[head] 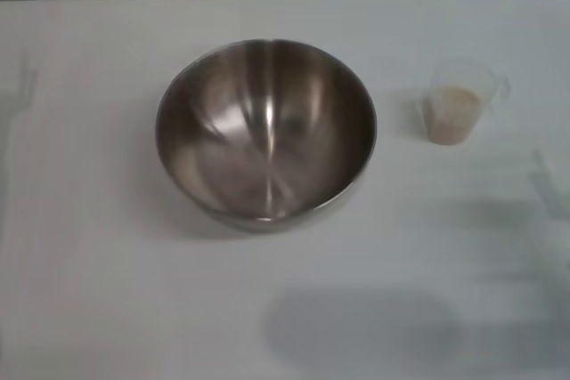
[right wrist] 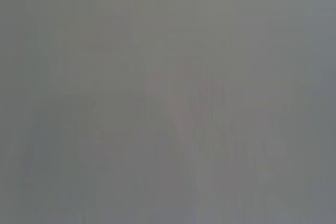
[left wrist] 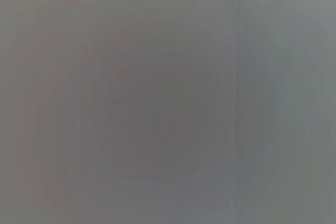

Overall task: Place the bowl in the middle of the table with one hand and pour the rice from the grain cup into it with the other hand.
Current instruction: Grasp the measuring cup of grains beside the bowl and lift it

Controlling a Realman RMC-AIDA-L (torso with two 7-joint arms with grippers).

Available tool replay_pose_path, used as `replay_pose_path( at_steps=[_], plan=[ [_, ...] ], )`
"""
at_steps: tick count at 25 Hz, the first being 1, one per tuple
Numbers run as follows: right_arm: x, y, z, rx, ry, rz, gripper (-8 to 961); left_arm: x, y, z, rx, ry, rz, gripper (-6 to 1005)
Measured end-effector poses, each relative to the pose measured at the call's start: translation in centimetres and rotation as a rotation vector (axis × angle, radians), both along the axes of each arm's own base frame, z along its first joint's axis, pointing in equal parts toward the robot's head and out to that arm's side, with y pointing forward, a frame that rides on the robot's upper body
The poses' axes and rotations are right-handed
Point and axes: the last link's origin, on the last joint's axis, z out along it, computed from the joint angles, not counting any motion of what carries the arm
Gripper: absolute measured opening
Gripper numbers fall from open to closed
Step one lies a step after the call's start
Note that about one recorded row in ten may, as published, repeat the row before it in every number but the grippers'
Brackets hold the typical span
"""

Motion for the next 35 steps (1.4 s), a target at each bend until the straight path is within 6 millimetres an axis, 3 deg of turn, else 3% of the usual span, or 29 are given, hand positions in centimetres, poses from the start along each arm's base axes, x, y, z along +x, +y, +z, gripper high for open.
replay_pose_path(
  at_steps=[1, 4, 14, 35],
  plan=[
    [0.2, 0.0, -0.1, -0.009, -0.001, -0.011, 761, -0.3, -0.1, -0.2, -0.008, 0.005, 0.012, 653],
    [0.6, 0.2, -0.6, -0.038, -0.001, -0.048, 761, -1.5, -0.5, -0.9, -0.037, 0.023, 0.062, 810],
    [1.9, 3.4, -1.6, -0.119, 0.004, -0.18, 761, -2.4, -0.5, -1.9, -0.089, 0.041, 0.116, 810],
    [1.0, 7.1, -2.6, -0.197, -0.027, -0.191, 760, -2.9, -0.7, -2.4, -0.116, 0.043, 0.141, 810]
  ],
)
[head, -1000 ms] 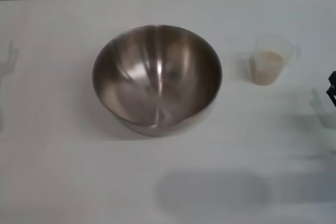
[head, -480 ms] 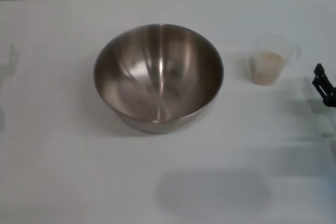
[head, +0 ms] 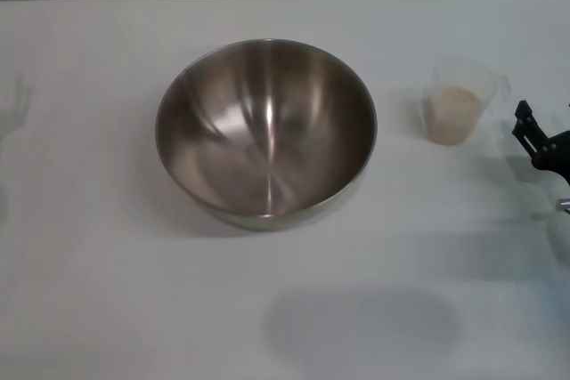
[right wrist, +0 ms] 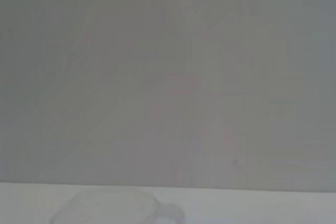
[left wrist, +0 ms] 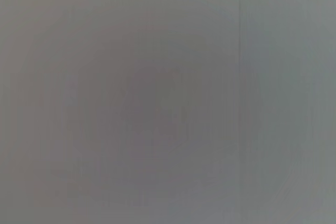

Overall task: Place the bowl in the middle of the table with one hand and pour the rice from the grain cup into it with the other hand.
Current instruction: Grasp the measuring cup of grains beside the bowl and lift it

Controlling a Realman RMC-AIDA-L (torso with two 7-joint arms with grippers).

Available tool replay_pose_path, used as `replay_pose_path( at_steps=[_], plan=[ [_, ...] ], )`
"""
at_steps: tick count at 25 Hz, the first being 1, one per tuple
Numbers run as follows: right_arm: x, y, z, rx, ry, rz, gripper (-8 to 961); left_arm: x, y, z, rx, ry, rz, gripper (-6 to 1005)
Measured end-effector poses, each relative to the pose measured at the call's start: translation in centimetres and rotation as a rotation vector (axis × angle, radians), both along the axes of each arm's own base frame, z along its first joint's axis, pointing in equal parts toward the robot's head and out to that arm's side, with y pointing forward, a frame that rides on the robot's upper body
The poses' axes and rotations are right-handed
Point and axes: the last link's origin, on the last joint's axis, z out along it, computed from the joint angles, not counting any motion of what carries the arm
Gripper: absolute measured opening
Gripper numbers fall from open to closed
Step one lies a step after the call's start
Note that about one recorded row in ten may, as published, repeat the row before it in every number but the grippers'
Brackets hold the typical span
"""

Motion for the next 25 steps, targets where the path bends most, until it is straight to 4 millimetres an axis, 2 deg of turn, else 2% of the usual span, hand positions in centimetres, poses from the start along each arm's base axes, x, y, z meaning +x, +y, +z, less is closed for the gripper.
replay_pose_path(
  at_steps=[10, 25],
  plan=[
    [-0.5, 1.4, -0.4, -0.034, -0.011, -0.004, 760, -0.2, -0.2, 0.0, 0.0, -0.003, 0.006, 810],
    [-0.6, 2.0, -0.6, -0.053, -0.018, -0.012, 760, -0.4, -0.4, 0.0, 0.001, -0.004, 0.009, 810]
  ],
)
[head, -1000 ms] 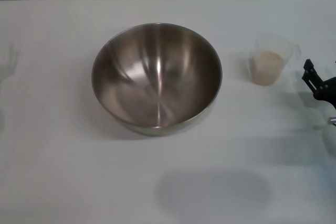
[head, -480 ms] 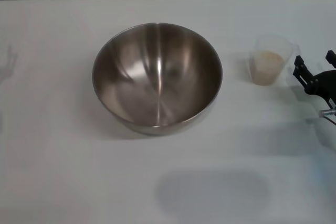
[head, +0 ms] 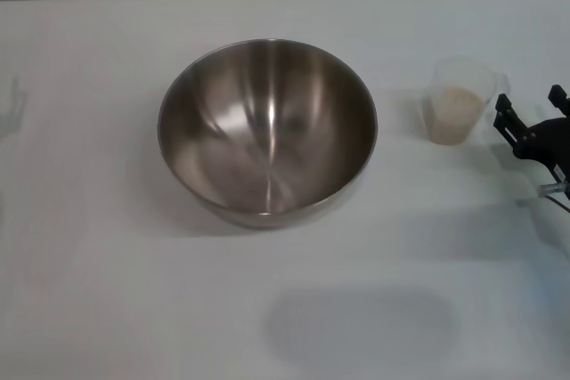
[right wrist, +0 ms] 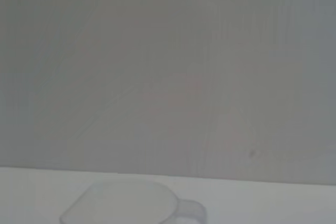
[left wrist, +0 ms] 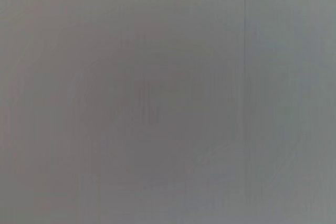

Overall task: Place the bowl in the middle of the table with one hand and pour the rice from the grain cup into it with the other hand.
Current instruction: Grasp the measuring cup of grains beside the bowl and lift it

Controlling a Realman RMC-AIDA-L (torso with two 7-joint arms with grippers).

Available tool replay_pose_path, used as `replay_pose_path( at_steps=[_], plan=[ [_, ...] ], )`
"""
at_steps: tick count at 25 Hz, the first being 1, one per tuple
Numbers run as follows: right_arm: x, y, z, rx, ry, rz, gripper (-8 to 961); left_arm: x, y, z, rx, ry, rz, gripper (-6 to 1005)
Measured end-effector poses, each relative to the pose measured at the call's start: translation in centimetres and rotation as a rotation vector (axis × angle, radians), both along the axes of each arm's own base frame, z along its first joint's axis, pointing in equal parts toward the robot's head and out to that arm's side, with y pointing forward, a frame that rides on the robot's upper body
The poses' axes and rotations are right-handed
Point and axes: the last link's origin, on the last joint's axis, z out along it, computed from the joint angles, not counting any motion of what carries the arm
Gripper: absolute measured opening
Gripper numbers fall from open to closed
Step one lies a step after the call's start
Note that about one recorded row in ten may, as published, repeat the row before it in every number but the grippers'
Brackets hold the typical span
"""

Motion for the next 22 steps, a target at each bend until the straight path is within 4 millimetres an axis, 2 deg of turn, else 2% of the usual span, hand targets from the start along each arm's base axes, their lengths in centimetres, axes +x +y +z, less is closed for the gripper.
replay_pose_path(
  at_steps=[22],
  plan=[
    [-0.5, 1.2, 0.4, 0.006, -0.017, 0.02, 761, -0.7, -0.7, -0.1, -0.006, 0.001, 0.023, 810]
  ],
)
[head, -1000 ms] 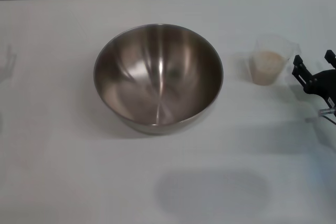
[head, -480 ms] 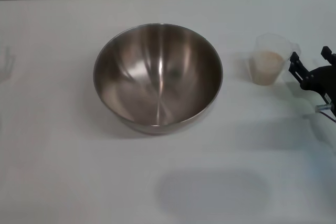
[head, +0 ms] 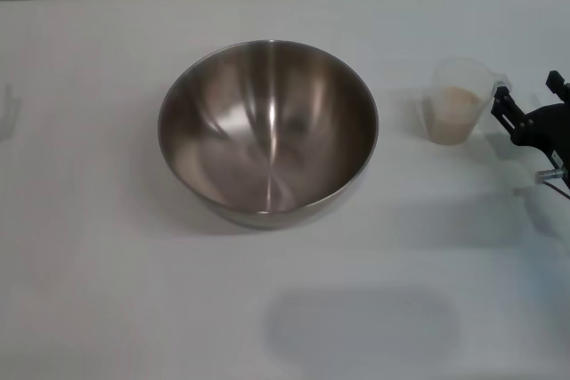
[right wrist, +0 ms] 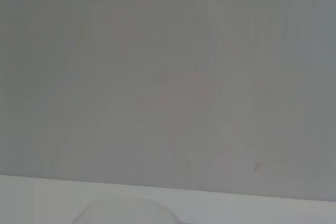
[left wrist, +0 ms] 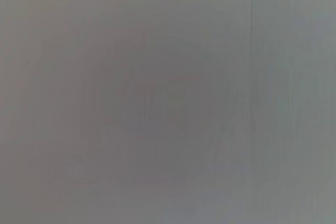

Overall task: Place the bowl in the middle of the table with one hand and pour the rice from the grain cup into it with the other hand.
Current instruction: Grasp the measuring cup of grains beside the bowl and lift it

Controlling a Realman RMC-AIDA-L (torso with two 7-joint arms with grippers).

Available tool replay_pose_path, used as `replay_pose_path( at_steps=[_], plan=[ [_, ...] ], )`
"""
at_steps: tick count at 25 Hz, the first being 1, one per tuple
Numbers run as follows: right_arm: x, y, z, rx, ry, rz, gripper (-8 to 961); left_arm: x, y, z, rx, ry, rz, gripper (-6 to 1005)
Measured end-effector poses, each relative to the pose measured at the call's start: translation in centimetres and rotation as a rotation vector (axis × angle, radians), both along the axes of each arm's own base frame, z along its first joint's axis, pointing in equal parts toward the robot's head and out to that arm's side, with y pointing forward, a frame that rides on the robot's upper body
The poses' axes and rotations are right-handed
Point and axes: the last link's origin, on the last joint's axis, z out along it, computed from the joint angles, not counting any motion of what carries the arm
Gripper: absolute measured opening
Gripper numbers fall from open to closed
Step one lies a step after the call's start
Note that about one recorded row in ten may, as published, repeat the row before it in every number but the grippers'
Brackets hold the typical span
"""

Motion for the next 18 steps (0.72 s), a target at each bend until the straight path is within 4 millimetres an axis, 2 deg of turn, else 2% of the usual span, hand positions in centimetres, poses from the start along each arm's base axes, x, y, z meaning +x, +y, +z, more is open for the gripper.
replay_pose_path(
  at_steps=[18],
  plan=[
    [-0.09, 0.63, 0.14, -0.005, -0.014, -0.001, 761, 0.14, 0.03, -0.21, -0.011, 0.003, -0.007, 810]
  ],
)
